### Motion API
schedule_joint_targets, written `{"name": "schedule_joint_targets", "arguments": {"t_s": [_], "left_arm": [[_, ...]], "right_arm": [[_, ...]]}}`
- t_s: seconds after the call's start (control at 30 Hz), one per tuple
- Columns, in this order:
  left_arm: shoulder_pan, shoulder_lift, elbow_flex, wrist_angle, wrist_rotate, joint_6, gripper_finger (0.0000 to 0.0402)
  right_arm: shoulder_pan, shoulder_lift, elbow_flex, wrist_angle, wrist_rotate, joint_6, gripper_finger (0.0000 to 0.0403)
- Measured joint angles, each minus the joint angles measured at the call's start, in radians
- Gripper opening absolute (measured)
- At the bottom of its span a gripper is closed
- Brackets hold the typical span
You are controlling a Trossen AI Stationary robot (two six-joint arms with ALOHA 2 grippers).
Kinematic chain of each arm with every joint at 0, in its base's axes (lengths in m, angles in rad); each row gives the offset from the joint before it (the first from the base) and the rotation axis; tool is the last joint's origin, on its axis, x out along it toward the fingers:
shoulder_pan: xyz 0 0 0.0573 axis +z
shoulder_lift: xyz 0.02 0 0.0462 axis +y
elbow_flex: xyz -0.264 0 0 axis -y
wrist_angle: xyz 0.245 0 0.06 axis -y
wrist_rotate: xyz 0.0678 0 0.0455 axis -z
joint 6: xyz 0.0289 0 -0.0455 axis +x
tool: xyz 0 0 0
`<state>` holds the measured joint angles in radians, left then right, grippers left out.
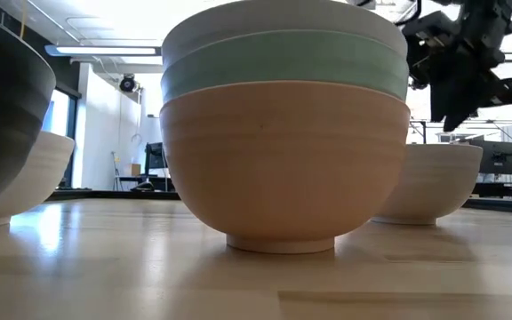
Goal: Nest bowls inside each other
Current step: Stack the right white bowl on top of the white bowl
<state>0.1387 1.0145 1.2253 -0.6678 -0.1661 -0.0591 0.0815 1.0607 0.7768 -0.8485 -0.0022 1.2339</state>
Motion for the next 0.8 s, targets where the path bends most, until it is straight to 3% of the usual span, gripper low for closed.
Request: {"name": "schedule_joint_targets", "arguments": {"t_s": [0.27, 0.6, 0.8], "left_arm": [[0.000, -0.016, -0.003, 0.002, -0.001, 0.001, 0.0141], [0.000, -0.015, -0.003, 0.022, -0.002, 0.010, 0.0141], [0.000, -0.015, -0.003, 0.023, -0.002, 0.010, 0.0141]], "right_arm": [[-0.005, 0.000, -0.058, 0.045, -0.031, 0.024, 0.0129], [-0.033, 0.029, -0.058, 0.044, -0.027, 0.013, 0.0130], [-0.061, 0.113, -0.022, 0.068, -0.029, -0.121, 0.0130]]}}
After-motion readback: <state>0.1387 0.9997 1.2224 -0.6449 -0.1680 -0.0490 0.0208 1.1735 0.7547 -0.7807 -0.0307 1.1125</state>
